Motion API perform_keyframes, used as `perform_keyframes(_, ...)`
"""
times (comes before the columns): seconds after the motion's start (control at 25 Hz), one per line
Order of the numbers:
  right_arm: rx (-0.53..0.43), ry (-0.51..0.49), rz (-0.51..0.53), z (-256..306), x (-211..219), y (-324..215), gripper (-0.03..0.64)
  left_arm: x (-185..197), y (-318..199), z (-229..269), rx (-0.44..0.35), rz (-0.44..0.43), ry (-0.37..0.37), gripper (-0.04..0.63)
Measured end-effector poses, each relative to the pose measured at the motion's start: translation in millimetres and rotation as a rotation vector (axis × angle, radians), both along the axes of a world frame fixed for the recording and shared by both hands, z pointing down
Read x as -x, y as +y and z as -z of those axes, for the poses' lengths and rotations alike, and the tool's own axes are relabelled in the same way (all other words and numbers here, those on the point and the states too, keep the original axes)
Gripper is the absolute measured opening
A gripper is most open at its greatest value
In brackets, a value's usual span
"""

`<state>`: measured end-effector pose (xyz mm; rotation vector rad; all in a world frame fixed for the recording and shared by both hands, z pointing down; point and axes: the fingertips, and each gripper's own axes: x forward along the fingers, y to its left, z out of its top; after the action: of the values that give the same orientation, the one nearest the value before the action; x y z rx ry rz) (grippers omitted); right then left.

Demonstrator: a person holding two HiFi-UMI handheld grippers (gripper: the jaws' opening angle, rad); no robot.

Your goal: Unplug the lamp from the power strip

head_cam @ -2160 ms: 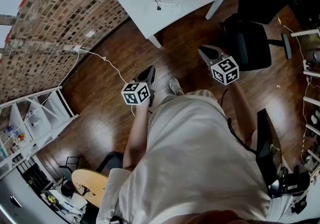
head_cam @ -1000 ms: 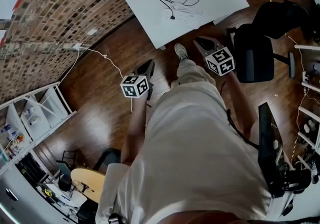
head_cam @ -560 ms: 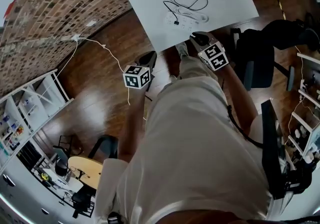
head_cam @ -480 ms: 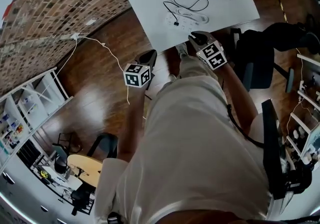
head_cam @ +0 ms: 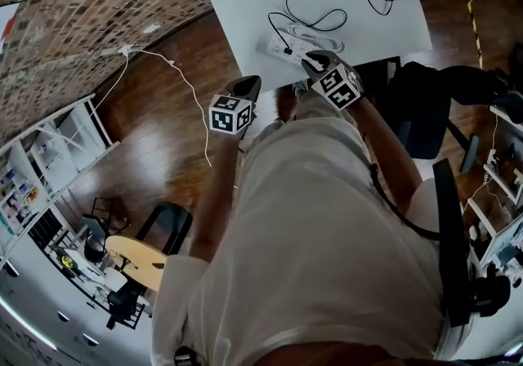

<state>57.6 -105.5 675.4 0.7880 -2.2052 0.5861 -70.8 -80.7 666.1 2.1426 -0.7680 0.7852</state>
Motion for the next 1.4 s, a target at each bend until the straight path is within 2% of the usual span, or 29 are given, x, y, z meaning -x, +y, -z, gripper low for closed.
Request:
perform_keyframes(0.44, 0.045, 0.016, 0.138, -42.0, 0.3, -11.1, 0.063, -30.5, -14.2, -26.9, 0.025, 0.008, -0.066, 0.002)
perform_keyframes(0.8, 0.084, 0.066, 0.222, -65.9, 19.0, -12.3, 0.078, -31.5, -17.3, -52.1, 0.044, 0.002, -0.081, 0.002)
perform_keyframes(1.12, 0.117, 0.137, 0.292, -86.7, 38.4, -19.2, 0.096, -40.1, -51.6, -97.7, 0.032, -0.098, -0.113, 0.002)
perform_keyframes(1.4, 0.164, 0.220, 0.305, -111.0, 48.4, -20.7, 0.100, -44.9, -65.0, -124.7, 0.081, -0.171, -0.171, 0.002)
